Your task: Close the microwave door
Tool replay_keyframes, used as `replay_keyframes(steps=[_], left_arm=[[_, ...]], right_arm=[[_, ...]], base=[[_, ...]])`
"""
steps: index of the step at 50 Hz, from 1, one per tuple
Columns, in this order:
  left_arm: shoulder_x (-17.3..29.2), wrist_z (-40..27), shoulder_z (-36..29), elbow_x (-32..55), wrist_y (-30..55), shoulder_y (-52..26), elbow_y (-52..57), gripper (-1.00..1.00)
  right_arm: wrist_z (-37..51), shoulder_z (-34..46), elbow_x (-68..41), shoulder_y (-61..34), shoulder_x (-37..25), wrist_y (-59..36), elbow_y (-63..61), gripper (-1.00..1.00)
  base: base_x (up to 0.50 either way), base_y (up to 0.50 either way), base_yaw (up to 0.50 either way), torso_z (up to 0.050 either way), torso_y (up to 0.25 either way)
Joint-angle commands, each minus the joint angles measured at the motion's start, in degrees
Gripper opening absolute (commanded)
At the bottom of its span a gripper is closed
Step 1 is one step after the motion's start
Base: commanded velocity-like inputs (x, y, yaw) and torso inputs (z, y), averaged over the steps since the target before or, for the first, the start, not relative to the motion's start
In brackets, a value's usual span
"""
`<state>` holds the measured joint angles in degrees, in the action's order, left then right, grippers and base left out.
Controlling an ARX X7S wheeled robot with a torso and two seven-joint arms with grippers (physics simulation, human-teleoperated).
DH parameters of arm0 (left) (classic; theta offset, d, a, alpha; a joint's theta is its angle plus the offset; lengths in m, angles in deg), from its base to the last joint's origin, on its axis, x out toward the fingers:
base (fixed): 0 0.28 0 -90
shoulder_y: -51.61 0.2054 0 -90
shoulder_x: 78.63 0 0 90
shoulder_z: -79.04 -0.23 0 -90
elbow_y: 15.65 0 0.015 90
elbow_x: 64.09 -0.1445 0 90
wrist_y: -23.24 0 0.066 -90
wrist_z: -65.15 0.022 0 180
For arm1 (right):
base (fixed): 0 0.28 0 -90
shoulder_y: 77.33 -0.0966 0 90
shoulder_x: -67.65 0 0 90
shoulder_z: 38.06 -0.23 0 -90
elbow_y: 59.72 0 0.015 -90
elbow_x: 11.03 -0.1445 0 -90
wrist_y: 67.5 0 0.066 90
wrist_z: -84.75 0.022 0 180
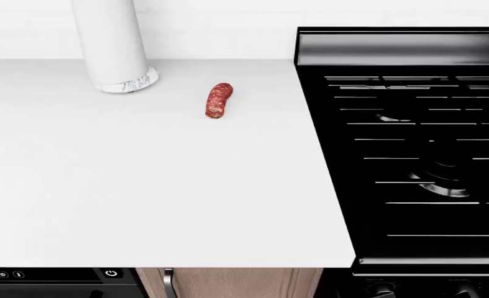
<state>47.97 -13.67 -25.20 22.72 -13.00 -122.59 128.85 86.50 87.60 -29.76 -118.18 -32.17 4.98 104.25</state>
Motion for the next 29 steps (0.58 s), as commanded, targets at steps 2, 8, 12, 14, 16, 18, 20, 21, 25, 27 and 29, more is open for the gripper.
replay_keyframes(steps=[2,8,12,14,16,18,20,21,25,27,29], left_arm=[[-0.06,0.22,-0.56,-0.53,0.1,0.38,0.1,1.0],[0.18,0.44,-0.58,-0.96,0.0,1.09,0.39,1.0],[0.12,0.39,-0.76,-1.03,0.04,0.97,0.37,1.0],[0.03,0.4,-0.9,-1.17,0.07,1.0,0.35,1.0],[0.0,0.3,-0.95,-1.02,0.03,0.88,0.35,1.0],[0.03,0.45,-0.97,-1.28,-0.01,1.13,0.43,1.0],[0.08,0.7,-0.97,-1.61,-0.08,1.51,0.52,1.0],[0.14,0.74,-0.93,-1.63,-0.12,1.55,0.52,1.0],[0.25,1.05,-0.87,-1.99,-0.25,1.83,0.48,1.0],[0.3,0.97,-0.89,-1.87,-0.25,1.7,0.4,1.0],[0.36,0.7,-0.9,-1.47,-0.29,1.42,0.39,1.0]], right_arm=[[-2.56,-8.86,8.13,0.62,-0.3,-0.72,1.0,1.0],[-4.04,-12.13,12.47,0.76,-0.09,-1.8,1.0,1.0],[-4.88,-13.7,14.51,0.64,-0.01,-2.39,1.0,1.0],[-5.03,-14.56,15.16,0.7,-0.11,-2.84,1.0,1.0],[-5.09,-15.22,15.8,0.9,-0.14,-3.08,1.0,1.0],[-5.45,-15.71,16.34,1.15,-0.01,-3.3,1.0,1.0],[-5.78,-16.29,16.66,1.25,0.06,-3.46,1.0,1.0],[-5.89,-16.76,16.65,1.22,0.07,-3.46,1.0,1.0],[-6.07,-17.48,17.31,1.1,0.19,-3.3,1.0,1.0],[-6.14,-17.97,17.41,1.02,0.12,-3.16,1.0,1.0],[-6.2,-18.24,17.62,1.04,0.14,-3.2,1.01,1.0]], base=[[0.0,0.0,0.0,0.0,0.0],[0.0,0.0,0.0,0.0,0.0],[0.0,0.0,0.0,0.0,0.0],[0.0,0.0,0.0,0.0,0.0],[0.0,0.0,0.0,0.0,0.0],[0.0,0.0,0.0,0.0,0.0],[0.0,0.0,0.0,0.0,0.0],[0.0,0.0,0.0,0.0,0.0],[0.0,0.0,0.0,0.0,0.0],[0.0,0.0,0.0,0.0,0.0],[0.0,0.0,0.0,0.0,0.0]])
